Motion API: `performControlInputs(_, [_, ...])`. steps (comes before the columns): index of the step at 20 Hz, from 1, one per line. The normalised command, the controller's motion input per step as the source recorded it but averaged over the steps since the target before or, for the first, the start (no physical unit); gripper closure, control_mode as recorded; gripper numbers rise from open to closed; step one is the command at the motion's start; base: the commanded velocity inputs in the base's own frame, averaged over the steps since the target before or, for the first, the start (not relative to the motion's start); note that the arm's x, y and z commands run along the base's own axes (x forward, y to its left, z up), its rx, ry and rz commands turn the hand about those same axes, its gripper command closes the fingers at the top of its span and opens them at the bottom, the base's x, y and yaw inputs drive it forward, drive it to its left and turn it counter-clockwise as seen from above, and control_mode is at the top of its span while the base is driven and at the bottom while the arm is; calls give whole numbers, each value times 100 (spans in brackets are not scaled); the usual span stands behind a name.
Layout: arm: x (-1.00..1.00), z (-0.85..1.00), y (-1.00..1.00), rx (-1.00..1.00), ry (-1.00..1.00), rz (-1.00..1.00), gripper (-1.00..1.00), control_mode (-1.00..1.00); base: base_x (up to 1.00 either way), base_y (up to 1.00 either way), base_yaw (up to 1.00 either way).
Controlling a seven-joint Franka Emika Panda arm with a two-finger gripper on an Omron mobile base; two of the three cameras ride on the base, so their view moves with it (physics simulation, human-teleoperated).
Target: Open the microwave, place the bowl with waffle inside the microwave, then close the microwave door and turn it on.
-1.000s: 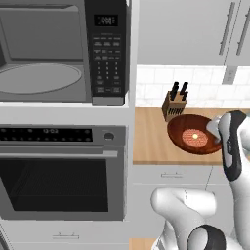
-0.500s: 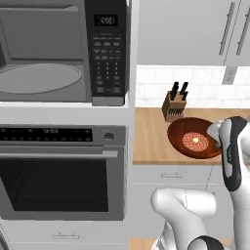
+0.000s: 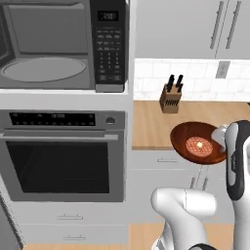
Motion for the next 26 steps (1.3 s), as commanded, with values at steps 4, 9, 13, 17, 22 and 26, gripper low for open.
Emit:
performControlInputs(4, [0, 0, 0, 0, 0, 0, 100, 100, -87, 40, -2])
performControlInputs(9, [0, 0, 0, 0, 0, 0, 100, 100, -30, 99, -12])
performControlInputs(13, [0, 0, 0, 0, 0, 0, 100, 100, 0, 100, -16])
performControlInputs(17, [0, 0, 0, 0, 0, 0, 100, 100, 0, 92, -21])
performControlInputs(22, [0, 0, 0, 0, 0, 0, 100, 100, 0, 59, -28])
performControlInputs(26, [0, 0, 0, 0, 0, 0, 100, 100, 7, 34, -21])
